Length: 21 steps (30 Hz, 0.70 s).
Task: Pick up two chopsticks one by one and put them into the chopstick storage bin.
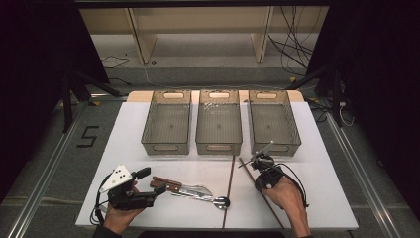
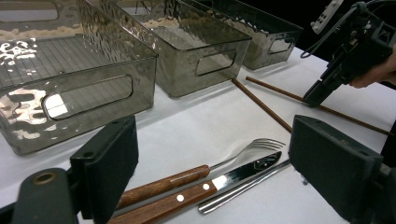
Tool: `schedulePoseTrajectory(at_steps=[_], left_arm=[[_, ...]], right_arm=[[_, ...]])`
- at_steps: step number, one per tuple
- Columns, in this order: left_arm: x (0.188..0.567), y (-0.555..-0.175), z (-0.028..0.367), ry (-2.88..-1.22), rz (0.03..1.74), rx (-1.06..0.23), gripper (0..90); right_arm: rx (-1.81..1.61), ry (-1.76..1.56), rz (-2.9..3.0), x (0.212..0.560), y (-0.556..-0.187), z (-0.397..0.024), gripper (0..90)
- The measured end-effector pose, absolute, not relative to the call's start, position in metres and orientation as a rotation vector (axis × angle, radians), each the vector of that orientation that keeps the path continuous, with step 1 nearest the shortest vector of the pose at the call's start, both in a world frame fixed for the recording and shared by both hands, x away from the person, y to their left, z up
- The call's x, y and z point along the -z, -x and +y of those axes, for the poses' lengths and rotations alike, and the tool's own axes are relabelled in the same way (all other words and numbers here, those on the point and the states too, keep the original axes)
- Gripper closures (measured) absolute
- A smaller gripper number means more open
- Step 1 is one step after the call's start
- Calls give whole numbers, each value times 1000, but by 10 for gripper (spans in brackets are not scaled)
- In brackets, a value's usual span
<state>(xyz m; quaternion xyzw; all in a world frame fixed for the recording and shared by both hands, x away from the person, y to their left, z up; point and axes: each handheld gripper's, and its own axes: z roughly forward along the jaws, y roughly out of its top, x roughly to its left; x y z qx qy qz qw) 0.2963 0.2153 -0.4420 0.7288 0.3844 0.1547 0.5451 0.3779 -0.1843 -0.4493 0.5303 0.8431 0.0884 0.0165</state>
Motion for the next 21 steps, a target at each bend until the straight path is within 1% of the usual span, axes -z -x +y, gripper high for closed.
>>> schedulePoseTrajectory(at_steps=[7, 12, 21], left_arm=[[442, -296, 216, -1727, 912, -370, 157], [442, -296, 216, -1724, 914, -370, 157], [441, -296, 216, -1718, 917, -373, 156]], right_arm=[[-354, -1569, 2659, 435, -371, -188, 855], [-494, -1528, 2674, 421, -365, -192, 855], [-693, -1474, 2669, 401, -370, -187, 856]])
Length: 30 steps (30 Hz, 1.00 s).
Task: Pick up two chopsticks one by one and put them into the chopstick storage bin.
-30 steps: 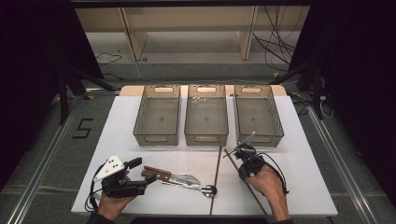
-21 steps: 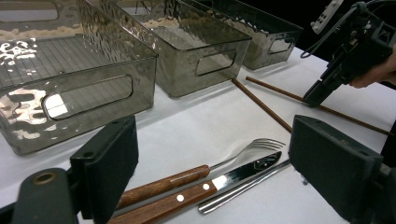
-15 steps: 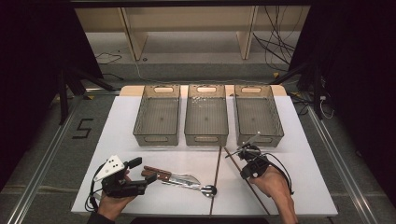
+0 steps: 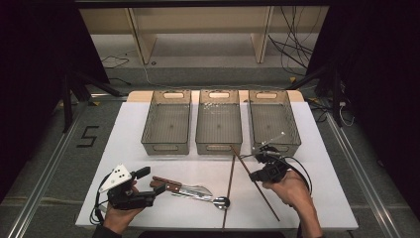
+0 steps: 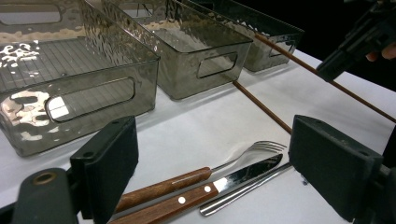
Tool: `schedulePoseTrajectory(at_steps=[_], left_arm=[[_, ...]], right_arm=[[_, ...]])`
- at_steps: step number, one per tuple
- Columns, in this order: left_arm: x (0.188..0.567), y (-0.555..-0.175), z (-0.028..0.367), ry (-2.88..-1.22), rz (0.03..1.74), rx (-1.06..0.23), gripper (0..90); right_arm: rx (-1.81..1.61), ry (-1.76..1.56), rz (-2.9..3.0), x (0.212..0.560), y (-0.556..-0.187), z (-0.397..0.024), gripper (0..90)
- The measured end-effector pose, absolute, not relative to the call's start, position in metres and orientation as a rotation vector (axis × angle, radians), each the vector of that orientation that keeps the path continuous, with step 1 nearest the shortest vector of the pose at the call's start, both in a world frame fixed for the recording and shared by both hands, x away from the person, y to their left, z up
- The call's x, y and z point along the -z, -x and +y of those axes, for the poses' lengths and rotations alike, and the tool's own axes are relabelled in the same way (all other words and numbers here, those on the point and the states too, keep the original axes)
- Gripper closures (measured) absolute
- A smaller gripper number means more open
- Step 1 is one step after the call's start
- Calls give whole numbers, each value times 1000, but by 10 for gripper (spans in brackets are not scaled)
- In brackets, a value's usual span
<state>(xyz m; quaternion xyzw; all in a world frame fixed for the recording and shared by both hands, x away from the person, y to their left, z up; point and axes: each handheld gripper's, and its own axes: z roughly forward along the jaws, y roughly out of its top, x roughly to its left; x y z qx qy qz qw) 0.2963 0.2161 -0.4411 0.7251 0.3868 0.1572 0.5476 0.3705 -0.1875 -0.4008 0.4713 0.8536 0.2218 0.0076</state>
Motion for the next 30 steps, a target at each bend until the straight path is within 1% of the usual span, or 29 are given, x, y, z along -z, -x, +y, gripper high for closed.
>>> schedulePoseTrajectory(at_steps=[13, 20, 26, 30], left_arm=[[441, -296, 218, -1710, 922, -372, 156], [439, -296, 215, -1716, 917, -358, 157], [431, -298, 199, -1709, 920, -282, 159], [427, -300, 180, -1747, 909, -248, 161]], right_arm=[[-964, -1404, 2613, 378, -393, -150, 855], [-1072, -1386, 2565, 373, -399, -136, 855], [-1199, -1381, 2532, 371, -401, -122, 855], [-1282, -1360, 2521, 369, -400, -112, 855]])
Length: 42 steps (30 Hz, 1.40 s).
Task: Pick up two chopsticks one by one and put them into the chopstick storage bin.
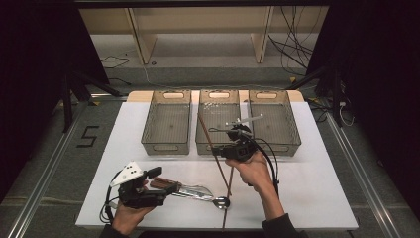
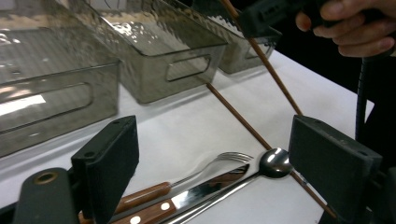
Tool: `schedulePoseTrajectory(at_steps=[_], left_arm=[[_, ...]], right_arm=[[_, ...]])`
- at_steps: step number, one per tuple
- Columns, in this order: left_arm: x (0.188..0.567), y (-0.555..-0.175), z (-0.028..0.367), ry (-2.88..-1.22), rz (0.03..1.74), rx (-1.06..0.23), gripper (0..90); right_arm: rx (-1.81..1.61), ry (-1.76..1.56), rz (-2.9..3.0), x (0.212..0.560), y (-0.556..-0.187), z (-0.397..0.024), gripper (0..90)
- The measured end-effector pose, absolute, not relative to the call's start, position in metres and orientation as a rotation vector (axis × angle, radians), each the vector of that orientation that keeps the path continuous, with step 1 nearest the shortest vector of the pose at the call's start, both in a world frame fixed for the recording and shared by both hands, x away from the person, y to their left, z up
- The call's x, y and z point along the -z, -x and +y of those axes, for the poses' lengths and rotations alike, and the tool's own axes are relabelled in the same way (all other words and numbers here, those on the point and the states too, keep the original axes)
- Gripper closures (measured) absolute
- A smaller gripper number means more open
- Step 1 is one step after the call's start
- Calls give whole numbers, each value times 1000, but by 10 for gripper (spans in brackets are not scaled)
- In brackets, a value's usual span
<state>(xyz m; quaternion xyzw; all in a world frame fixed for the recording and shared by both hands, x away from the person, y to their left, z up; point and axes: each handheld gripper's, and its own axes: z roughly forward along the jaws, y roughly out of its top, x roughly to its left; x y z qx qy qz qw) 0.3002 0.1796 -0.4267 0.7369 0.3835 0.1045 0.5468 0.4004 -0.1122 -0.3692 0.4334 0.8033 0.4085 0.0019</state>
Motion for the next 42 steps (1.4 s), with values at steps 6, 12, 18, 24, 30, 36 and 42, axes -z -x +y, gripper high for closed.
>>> schedulePoseTrajectory(at_steps=[6, 12, 18, 24, 30, 36, 42], left_arm=[[419, -311, 151, -1745, 921, -142, 172], [417, -324, 132, -1757, 940, -102, 224], [418, -336, 124, -1734, 979, -58, 341], [416, -343, 124, -1707, 1008, -32, 521], [413, -347, 122, -1701, 1010, -31, 635], [413, -349, 122, -1706, 1022, -18, 769], [414, -353, 128, -1692, 1044, 5, 847]], right_arm=[[-1385, -1324, 2498, 364, -396, -96, 855], [-1451, -1293, 2495, 364, -393, -79, 855], [-1494, -1275, 2495, 366, -391, -71, 855], [-1519, -1265, 2484, 366, -389, -69, 855], [-1532, -1261, 2466, 366, -387, -70, 855], [-1548, -1260, 2452, 367, -385, -72, 854], [-1573, -1255, 2437, 364, -383, -78, 844]])
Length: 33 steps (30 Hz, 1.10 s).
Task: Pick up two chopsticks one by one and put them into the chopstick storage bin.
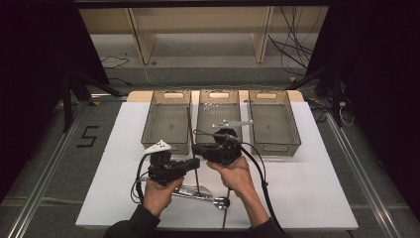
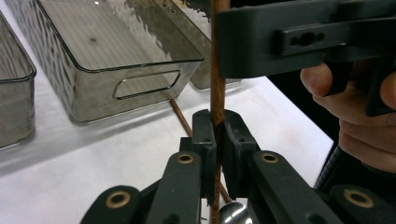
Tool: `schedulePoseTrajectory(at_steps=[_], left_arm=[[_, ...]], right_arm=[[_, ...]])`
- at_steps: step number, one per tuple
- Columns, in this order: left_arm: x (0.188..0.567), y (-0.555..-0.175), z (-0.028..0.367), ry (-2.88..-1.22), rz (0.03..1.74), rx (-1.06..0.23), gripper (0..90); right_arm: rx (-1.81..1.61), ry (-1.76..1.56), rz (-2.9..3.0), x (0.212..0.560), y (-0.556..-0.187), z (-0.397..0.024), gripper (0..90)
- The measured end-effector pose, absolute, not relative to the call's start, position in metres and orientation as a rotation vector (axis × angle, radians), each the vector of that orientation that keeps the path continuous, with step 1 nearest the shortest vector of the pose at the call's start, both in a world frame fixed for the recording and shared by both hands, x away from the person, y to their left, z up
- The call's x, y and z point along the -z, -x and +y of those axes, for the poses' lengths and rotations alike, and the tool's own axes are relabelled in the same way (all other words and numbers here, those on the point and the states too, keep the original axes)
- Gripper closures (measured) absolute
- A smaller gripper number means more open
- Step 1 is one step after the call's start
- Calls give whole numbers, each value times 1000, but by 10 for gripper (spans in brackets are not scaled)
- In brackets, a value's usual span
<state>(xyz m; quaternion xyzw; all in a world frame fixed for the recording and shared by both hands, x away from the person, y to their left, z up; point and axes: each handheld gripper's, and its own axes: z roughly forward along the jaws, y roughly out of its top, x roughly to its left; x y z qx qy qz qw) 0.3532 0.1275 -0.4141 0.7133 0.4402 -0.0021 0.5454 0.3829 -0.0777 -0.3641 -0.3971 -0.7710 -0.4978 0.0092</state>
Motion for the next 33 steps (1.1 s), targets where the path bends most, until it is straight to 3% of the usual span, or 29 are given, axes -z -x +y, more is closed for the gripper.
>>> schedulePoseTrajectory(at_steps=[3, 6, 15, 33], left_arm=[[412, -353, 127, -1702, 1040, 4, 850], [409, -357, 131, -1719, 1049, -19, 851], [385, -383, 167, -1768, 1106, -109, 850], [336, -467, 199, -1850, 1226, -247, 849]], right_arm=[[1570, 1233, -2394, 364, -383, -79, 811], [1601, 1216, -2362, 362, -382, -84, 633], [1668, 1235, -2431, 356, -372, -130, 372], [1478, 1379, -2573, 395, -342, -184, 288]])
